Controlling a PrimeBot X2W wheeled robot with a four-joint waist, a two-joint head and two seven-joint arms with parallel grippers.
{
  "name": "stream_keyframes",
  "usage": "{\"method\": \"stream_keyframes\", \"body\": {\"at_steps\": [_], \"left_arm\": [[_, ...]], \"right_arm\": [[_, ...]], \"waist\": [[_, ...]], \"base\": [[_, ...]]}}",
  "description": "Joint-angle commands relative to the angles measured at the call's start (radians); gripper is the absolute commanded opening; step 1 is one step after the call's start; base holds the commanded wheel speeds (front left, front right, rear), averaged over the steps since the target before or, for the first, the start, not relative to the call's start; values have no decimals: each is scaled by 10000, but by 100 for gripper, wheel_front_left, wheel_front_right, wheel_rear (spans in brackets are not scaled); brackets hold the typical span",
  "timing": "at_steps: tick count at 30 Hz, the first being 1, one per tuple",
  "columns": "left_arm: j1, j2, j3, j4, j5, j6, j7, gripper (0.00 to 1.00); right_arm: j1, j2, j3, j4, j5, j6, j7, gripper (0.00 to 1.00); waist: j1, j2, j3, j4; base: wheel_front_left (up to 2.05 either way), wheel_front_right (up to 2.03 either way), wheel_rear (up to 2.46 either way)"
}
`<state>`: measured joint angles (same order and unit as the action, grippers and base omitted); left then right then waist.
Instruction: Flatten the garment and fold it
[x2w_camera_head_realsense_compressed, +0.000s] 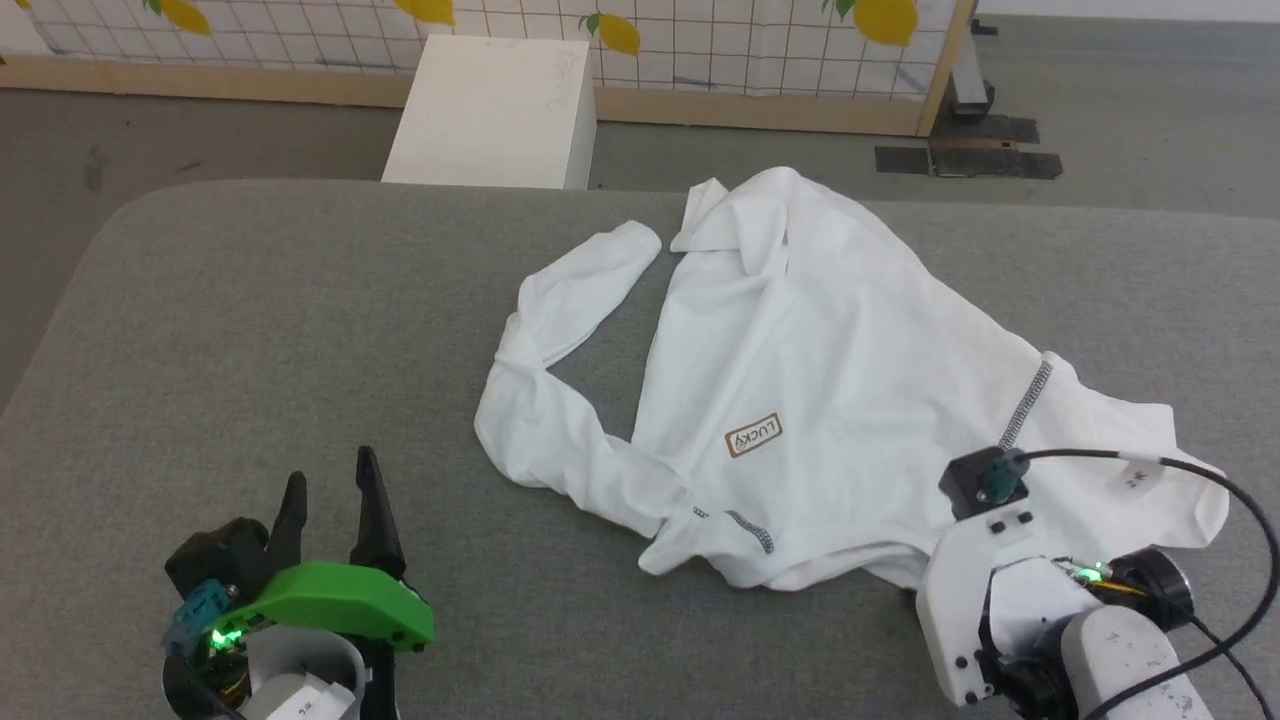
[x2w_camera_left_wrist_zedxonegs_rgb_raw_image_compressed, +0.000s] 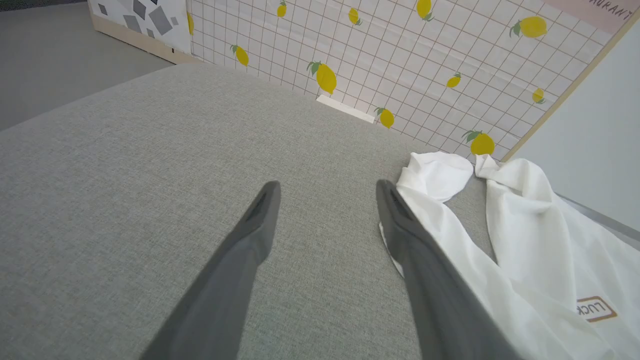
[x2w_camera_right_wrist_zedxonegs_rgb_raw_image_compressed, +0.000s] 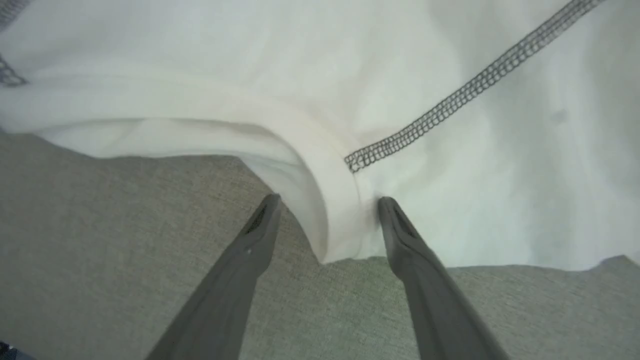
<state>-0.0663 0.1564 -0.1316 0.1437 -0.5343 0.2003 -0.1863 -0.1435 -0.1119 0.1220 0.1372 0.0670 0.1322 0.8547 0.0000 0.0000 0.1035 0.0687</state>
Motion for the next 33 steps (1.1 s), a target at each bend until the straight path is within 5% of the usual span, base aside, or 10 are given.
{"method": "stream_keyframes", "body": {"at_steps": [1,3,5,6,12,19,20,25,33], "left_arm": [[-143,-22,-13,-32,-31,-27,12,100],[-168,-17,-30,-23,-34,-35,2,100],[-153,7,-29,-28,-37,-33,-9,100],[-142,18,-24,-28,-43,-33,-16,100],[-55,90,24,-66,-91,3,-28,100],[-18,149,55,-89,-174,59,71,100],[-21,155,44,-82,-190,53,102,100],[-152,121,-79,-105,-273,23,330,100],[-1298,183,-687,-169,-294,-243,1446,100]], "right_arm": [[-146,-66,120,225,73,-15,134,100],[-181,-150,215,495,215,-15,261,100],[-217,-202,249,631,316,-15,239,19],[-215,-182,238,642,464,-15,169,0],[602,-665,0,-338,1524,-15,434,0],[2526,-1172,-1139,-2151,2300,-15,1968,0],[2572,-1082,-1328,-2393,2370,-15,1787,94],[2353,-21,-2490,-3450,3464,-15,86,100],[1864,587,-4836,-4259,3915,-15,-2461,100]], "waist": [[0,0,55,44],[0,0,86,35],[0,0,120,4],[0,0,127,-9],[0,0,89,-76],[0,0,-21,-446],[0,0,-38,-510],[0,0,-127,-744],[0,0,-47,-920]], "base": [[0,0,0],[0,0,0],[0,0,0],[0,0,0],[0,0,0],[0,0,0],[0,0,0],[0,0,0],[0,0,0]]}}
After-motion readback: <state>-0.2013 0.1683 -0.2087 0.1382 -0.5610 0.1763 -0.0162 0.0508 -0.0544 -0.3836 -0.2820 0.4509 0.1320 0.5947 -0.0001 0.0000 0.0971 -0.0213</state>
